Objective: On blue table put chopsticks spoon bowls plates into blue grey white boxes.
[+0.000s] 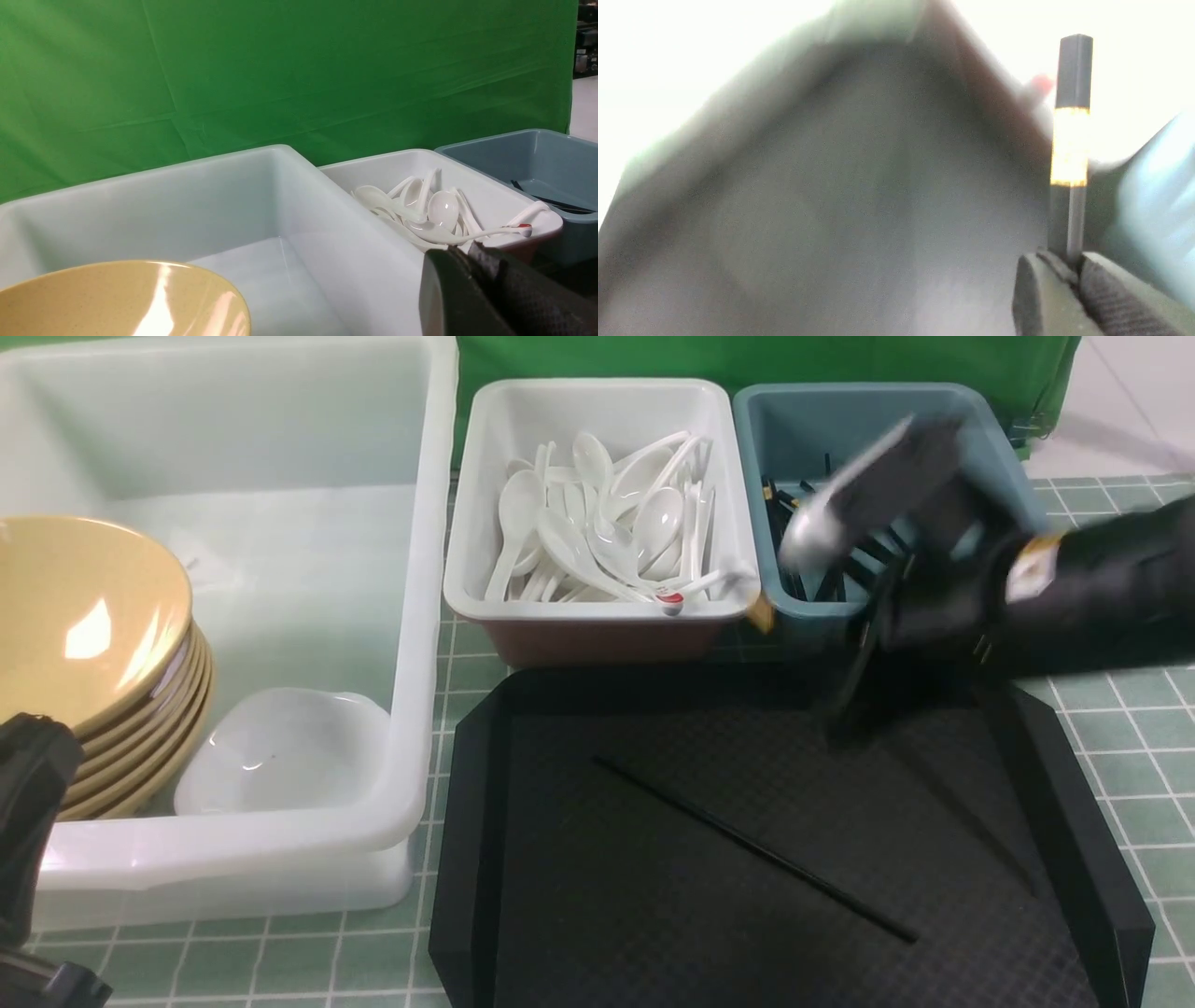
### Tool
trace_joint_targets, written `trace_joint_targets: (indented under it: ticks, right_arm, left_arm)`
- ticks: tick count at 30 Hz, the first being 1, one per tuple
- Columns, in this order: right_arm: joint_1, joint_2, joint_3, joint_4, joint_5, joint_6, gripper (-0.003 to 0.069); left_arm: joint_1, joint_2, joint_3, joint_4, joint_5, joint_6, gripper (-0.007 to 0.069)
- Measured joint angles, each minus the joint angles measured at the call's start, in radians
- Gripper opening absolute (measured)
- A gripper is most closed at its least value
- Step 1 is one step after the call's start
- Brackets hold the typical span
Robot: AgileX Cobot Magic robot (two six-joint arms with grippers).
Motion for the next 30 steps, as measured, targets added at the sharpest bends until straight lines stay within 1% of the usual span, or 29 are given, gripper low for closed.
trace_joint_targets:
  ticks: [1,2,3,4,6,7,9,12,13,15,17,18,20,21,23,24,25,26,27,28,29,30]
  right_arm:
    - [-0.01,-0.022,0.0,0.001,-0.162,-0.014,0.0104]
    - [-0.021,-0.026,0.0,0.001,-0.281,-0.018,0.0104]
    - [-0.021,-0.026,0.0,0.001,-0.281,-0.018,0.0104]
    - [-0.037,-0.012,0.0,0.003,-0.528,-0.018,0.0104]
    - [-0.063,0.052,-0.009,0.005,-0.809,-0.012,0.0104]
    - [-0.073,0.084,-0.018,0.008,-0.902,-0.006,0.0104]
    - [-0.102,0.177,-0.056,0.011,-0.979,0.012,0.0108]
    - [-0.142,0.333,-0.142,0.024,-0.961,0.017,0.0151]
    - [-0.144,0.344,-0.153,0.032,-0.958,0.017,0.0156]
    - [-0.168,0.459,-0.199,0.118,-0.894,0.017,0.0244]
    - [-0.173,0.48,-0.202,0.165,-0.853,0.017,0.0283]
    - [-0.177,0.491,-0.202,0.21,-0.788,0.017,0.032]
    - [-0.18,0.479,-0.203,0.24,-0.654,0.017,0.0353]
    - [-0.18,0.463,-0.205,0.242,-0.583,0.017,0.0359]
    - [-0.179,0.428,-0.208,0.243,-0.384,0.022,0.0363]
    - [-0.174,0.408,-0.209,0.242,-0.258,0.025,0.0363]
    - [-0.171,0.401,-0.209,0.242,-0.183,0.025,0.0362]
    - [-0.158,0.382,-0.212,0.239,-0.01,0.025,0.036]
    - [-0.146,0.378,-0.212,0.237,0.106,0.021,0.0356]
    - [-0.139,0.378,-0.212,0.236,0.168,0.014,0.0353]
    - [-0.109,0.388,-0.203,0.231,0.291,-0.013,0.0347]
    - [-0.091,0.399,-0.19,0.227,0.341,-0.033,0.0343]
  left_arm:
    - [0.0,0.0,0.0,0.0,0.0,0.0,0.0005]
    - [0.0,0.0,0.0,0.0,0.0,0.0,0.0005]
    - [0.0,0.0,0.0,0.0,0.0,0.0,0.0005]
    - [0.0,0.0,0.0,0.0,0.0,0.0,0.0005]
    - [0.0,0.0,0.0,0.0,0.0,0.0,0.0005]
    - [0.0,0.0,0.0,0.0,0.0,0.0,0.0005]
    - [0.0,0.0,0.0,0.0,0.0,0.0,0.0005]
    - [0.0,0.0,0.0,0.0,0.014,0.0,0.0005]
    - [0.0,0.0,0.0,0.0,0.015,0.0,0.0005]
    - [0.0,0.0,0.0,0.0,0.026,0.0,0.0005]
    - [0.0,0.0,0.0,0.0,0.029,0.0,0.0005]
    - [0.0,0.0,0.0,0.0,0.03,0.0,0.0005]
    - [0.0,0.0,0.0,0.0,0.03,0.0,0.0005]
    - [0.0,0.0,0.0,0.0,0.03,0.0,0.0005]
    - [0.0,0.0,0.0,0.0,0.03,0.0,0.0005]
    - [0.0,0.0,0.0,0.0,0.03,0.0,0.0005]
    - [0.0,0.0,0.0,0.0,0.03,0.0,0.0005]
    - [0.0,0.0,0.0,0.0,0.029,0.0,0.0005]
    - [0.0,0.0,0.0,0.0,0.028,0.0,0.0005]
    - [0.0,0.0,0.0,0.0,0.027,0.0,0.0005]
    - [0.0,0.0,0.0,0.0,0.021,0.0,0.0005]
    - [0.0,0.0,0.0,0.0,0.017,0.0,0.0005]
